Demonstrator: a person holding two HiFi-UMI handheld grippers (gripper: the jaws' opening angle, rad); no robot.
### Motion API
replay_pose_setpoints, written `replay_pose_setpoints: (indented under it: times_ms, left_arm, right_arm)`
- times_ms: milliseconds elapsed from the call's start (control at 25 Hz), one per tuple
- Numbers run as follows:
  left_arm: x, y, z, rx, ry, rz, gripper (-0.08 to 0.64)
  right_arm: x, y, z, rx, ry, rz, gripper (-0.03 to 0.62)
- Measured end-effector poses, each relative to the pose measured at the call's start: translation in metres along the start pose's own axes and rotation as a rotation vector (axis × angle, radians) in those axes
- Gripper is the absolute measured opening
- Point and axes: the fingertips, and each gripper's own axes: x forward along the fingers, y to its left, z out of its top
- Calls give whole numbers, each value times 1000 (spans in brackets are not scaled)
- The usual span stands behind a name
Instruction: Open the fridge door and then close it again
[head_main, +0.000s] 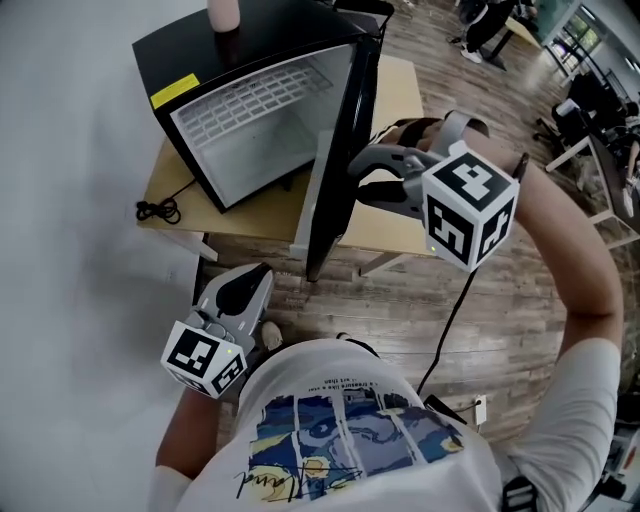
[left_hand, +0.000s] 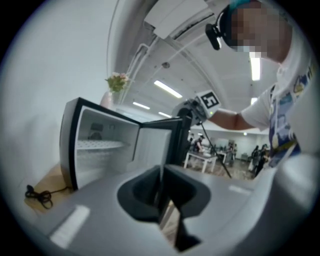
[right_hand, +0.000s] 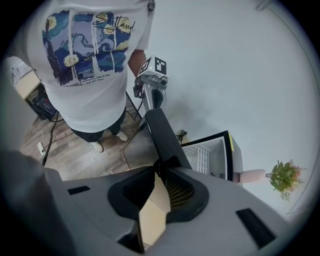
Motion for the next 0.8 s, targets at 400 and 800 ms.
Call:
replay_pose_setpoints:
  times_ms: [400, 800]
  left_arm:
    - [21, -52, -15, -47, -2, 82, 28]
    - [38, -108, -30, -78, -10, 124, 28]
  right_arm:
    - [-25, 46, -45, -122, -34, -6, 58]
    - [-51, 79, -90, -179, -26, -45, 61]
